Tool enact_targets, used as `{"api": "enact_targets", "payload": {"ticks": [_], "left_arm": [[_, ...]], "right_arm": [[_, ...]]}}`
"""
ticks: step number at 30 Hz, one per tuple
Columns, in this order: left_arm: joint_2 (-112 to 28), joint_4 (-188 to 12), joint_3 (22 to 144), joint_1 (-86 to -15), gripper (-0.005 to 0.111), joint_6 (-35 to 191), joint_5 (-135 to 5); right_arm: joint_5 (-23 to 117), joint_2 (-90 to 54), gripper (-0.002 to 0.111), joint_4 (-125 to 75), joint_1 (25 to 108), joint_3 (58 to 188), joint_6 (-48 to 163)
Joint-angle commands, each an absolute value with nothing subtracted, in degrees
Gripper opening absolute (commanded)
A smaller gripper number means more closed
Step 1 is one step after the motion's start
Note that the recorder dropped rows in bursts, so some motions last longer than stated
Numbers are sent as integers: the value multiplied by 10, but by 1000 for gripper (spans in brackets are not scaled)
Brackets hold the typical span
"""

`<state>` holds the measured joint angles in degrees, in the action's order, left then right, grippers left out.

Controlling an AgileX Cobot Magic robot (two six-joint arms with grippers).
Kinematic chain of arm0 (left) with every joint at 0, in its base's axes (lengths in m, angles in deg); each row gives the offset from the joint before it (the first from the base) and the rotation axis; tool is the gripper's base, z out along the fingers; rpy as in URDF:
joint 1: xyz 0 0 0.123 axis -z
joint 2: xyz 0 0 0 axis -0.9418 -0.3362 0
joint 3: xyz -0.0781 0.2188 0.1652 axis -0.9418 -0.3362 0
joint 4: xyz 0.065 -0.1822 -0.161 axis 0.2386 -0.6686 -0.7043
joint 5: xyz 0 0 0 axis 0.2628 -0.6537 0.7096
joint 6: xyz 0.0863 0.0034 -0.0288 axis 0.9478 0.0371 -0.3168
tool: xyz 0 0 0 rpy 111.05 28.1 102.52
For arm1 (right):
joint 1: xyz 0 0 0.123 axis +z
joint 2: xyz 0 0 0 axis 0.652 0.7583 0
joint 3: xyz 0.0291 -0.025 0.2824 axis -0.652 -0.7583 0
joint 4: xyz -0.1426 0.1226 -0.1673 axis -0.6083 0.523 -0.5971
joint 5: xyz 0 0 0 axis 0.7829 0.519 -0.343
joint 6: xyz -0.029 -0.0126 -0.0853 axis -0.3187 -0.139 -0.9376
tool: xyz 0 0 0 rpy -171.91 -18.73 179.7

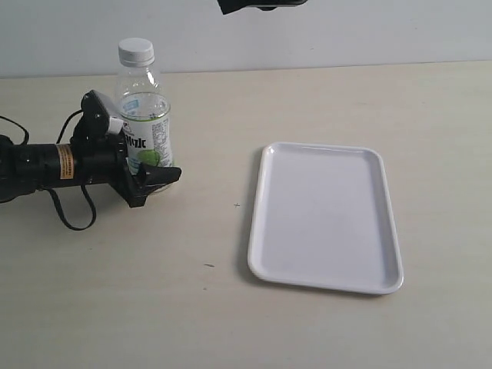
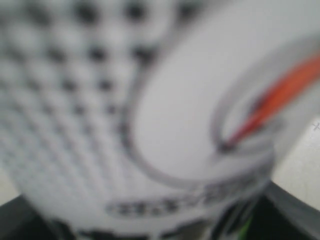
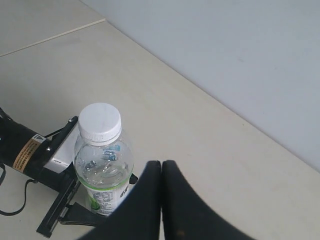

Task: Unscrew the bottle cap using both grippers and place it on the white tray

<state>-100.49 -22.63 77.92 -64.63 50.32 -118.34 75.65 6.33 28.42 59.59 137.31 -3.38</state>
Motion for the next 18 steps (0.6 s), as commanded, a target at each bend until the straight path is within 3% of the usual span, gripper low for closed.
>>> {"api": "enact_targets", "payload": {"ticks": [1,3,7,16,18], "left_arm": [[-1001,-230,776,-645,28,498,-1173],[-1001,-232,776,-645,40,498,-1173],[-1001,-244,776,-645,48,498,-1173],[-1001,-244,776,-645,49,498,-1169],[-1001,-242,776,-645,44,496,-1169]], "right_arm": [[757,58,1,282,592,1371,-33],[757,58,1,282,592,1371,-33],[757,58,1,282,592,1371,-33],[758,58,1,282,592,1371,-33],[758,58,1,282,592,1371,-33]]}}
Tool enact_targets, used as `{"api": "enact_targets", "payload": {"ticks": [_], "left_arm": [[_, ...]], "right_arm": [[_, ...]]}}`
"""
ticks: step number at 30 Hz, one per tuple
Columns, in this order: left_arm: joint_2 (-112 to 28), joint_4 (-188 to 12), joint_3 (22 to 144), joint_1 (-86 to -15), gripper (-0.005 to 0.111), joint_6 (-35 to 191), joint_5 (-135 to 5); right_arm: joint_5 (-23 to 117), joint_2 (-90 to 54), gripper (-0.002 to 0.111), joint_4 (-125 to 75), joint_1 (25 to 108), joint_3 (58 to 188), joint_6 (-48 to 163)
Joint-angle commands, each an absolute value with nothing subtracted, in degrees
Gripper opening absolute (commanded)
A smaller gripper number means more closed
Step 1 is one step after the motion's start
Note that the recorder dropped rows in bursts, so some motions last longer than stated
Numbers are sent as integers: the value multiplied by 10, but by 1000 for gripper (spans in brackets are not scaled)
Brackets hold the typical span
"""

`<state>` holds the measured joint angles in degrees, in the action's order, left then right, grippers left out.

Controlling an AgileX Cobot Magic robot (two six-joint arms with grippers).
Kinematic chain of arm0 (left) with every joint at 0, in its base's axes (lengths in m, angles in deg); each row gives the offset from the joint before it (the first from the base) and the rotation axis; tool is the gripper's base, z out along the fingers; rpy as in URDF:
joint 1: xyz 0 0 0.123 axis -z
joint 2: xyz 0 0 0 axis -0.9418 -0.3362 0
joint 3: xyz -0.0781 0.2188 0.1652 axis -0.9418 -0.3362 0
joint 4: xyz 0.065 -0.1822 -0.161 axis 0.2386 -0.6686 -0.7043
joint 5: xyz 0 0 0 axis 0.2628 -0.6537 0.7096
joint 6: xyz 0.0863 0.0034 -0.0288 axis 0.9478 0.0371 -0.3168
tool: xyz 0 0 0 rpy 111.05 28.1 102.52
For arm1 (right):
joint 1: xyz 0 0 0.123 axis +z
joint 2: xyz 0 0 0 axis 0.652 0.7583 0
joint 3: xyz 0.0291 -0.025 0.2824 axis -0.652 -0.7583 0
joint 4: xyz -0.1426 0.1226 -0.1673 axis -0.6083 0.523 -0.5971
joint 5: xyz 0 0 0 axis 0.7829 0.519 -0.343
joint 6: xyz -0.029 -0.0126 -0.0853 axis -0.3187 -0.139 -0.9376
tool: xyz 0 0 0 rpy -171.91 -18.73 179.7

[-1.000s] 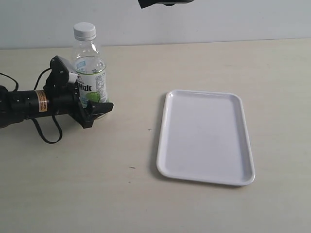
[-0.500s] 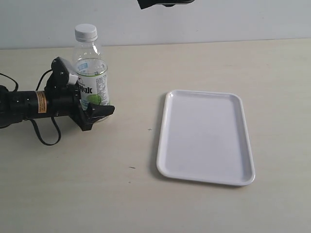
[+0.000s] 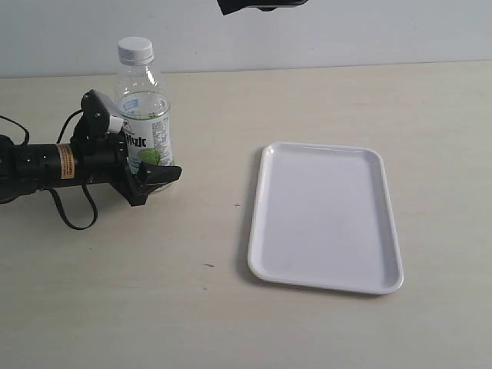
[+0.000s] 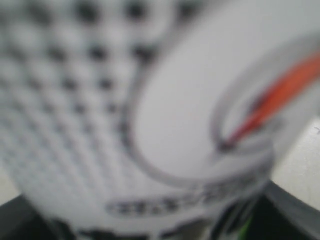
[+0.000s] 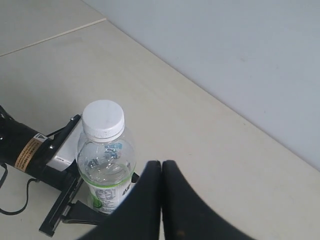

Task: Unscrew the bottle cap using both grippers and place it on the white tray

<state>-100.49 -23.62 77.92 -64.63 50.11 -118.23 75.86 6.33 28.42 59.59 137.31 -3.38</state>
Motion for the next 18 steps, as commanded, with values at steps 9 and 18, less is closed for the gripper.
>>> {"api": "enact_targets", "payload": {"ticks": [9,18], "left_arm": [[-1001,-237,776,-645,0,503,-1169],[-1001,-225,776,-645,0,550,-1169]], "right_arm": [[777,58,4,174,592,1392,88],[999,107,49,-31,592,1544,309]]}}
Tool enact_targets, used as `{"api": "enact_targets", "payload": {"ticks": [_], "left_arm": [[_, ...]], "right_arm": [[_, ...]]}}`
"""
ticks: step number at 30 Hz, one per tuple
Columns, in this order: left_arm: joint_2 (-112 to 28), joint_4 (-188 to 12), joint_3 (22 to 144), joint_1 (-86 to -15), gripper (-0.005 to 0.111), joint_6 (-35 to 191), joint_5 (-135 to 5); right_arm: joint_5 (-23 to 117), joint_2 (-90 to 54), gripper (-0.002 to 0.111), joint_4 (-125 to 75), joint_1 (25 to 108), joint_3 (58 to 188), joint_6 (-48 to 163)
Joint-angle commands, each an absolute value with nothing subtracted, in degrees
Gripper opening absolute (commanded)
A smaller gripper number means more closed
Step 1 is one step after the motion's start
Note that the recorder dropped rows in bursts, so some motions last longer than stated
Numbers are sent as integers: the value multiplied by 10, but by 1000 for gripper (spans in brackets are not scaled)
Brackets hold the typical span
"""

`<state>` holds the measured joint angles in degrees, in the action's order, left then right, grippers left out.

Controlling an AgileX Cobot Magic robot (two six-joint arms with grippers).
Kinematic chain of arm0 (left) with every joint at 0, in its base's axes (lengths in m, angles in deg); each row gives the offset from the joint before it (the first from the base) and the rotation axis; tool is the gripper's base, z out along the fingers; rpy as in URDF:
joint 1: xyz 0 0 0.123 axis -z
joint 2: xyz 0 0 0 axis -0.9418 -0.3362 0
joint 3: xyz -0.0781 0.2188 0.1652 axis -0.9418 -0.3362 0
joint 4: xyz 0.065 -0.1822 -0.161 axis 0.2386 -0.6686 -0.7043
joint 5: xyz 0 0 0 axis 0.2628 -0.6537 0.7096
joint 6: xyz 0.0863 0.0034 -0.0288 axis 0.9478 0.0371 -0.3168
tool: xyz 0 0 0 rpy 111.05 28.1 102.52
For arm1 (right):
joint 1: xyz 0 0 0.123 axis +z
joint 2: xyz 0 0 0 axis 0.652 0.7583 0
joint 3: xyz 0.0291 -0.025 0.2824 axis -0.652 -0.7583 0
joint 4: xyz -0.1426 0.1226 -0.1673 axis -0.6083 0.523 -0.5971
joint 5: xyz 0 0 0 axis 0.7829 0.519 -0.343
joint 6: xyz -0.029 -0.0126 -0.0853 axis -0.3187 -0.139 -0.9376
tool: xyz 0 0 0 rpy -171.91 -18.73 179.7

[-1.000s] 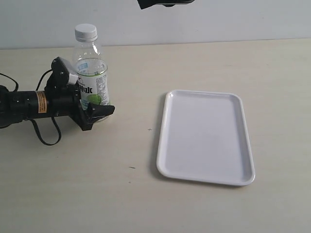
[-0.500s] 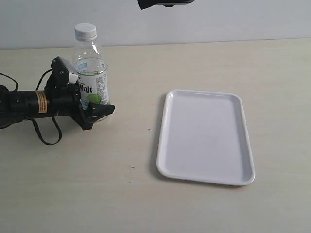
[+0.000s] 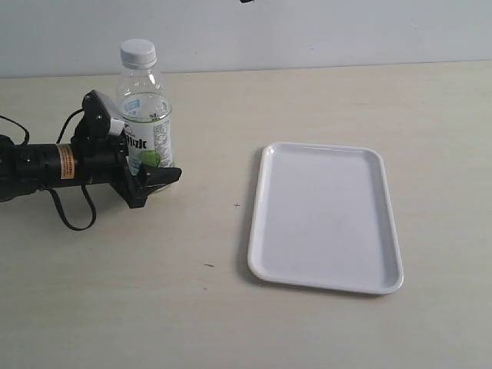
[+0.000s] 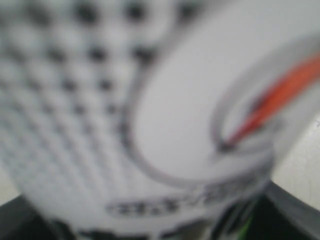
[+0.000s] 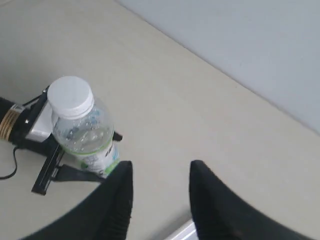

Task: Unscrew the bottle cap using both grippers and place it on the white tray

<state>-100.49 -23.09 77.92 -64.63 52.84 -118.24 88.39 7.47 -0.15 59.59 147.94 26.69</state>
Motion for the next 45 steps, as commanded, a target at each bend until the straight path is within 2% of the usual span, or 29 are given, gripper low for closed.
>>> {"api": "enact_targets", "payload": {"ticks": [1,5,14,18,29,45], "left_arm": [[-1001,-225,776,-645,0,550,-1169],[-997,-212,776,-645,0,551,-1168],[-984,-197,776,-645,0,548,-1140],[-984,-197,776,-645,0,548,-1132],[-984,-193,776,-641,0,550,-1130],[-984,-185,776,-641,0,559,-1130]], "right_arm": [[1031,119,51,-29,594,1562,314],[1115,164,57,9,594,1613,317],[1170,229,62,51,594,1726,328],[1170,257,62,61,594,1770,351],[1125,300,66,14,651,1790,361],[1097,348,66,19,671,1833,388]]}}
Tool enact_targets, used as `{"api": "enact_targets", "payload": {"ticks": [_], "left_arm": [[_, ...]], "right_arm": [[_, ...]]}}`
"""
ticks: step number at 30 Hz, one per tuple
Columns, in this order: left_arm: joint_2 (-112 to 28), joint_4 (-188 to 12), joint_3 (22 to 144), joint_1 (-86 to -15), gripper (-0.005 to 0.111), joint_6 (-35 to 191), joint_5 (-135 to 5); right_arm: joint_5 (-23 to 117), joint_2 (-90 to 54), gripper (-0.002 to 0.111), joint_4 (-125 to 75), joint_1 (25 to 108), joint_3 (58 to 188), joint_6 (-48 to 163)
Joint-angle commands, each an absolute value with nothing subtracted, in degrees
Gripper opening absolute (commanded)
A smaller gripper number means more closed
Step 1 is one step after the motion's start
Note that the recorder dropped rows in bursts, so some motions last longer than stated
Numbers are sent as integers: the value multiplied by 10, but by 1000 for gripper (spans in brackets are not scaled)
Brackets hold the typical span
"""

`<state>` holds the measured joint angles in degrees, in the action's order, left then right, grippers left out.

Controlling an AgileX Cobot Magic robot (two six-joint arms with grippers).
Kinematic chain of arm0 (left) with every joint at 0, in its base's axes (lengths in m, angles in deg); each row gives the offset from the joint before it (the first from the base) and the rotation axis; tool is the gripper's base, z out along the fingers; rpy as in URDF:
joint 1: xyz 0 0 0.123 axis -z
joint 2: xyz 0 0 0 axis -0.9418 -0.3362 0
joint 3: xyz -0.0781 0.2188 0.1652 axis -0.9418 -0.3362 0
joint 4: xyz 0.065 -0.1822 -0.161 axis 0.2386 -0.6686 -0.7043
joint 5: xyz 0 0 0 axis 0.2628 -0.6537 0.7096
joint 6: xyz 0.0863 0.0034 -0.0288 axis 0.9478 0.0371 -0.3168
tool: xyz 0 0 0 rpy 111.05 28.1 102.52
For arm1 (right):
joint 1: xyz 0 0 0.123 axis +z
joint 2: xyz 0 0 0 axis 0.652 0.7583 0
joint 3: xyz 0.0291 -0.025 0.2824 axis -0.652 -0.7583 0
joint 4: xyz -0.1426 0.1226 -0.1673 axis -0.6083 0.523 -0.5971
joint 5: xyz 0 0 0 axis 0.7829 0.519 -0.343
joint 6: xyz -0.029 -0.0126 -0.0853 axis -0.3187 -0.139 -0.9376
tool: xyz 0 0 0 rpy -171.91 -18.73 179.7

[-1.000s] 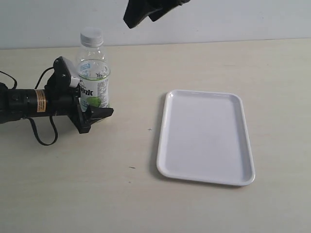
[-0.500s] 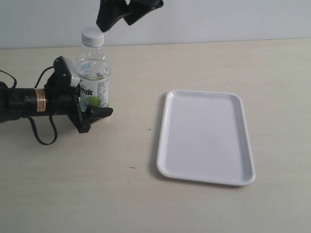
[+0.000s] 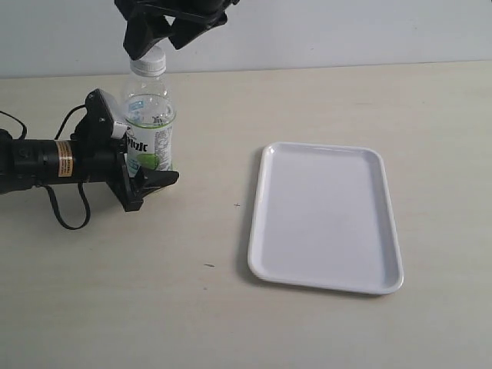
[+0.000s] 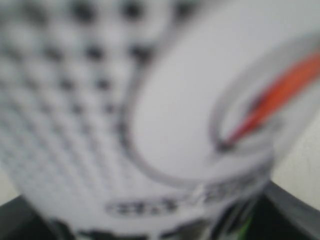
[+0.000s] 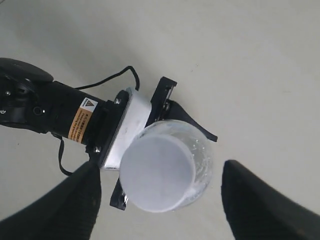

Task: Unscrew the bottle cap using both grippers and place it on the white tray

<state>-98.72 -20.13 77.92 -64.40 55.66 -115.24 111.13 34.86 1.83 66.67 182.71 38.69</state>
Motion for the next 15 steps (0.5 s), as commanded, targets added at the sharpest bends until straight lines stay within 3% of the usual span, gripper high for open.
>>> {"api": "enact_targets", "payload": {"ticks": [1,15], "left_arm": [[-984,-185,776,-641,0,559,-1130],[-984,-181,776,-641,0,547,-1131]], "right_arm": [[1093,348,66,18,674,1833,388],[1080,363,65,17,674,1833,388]]}}
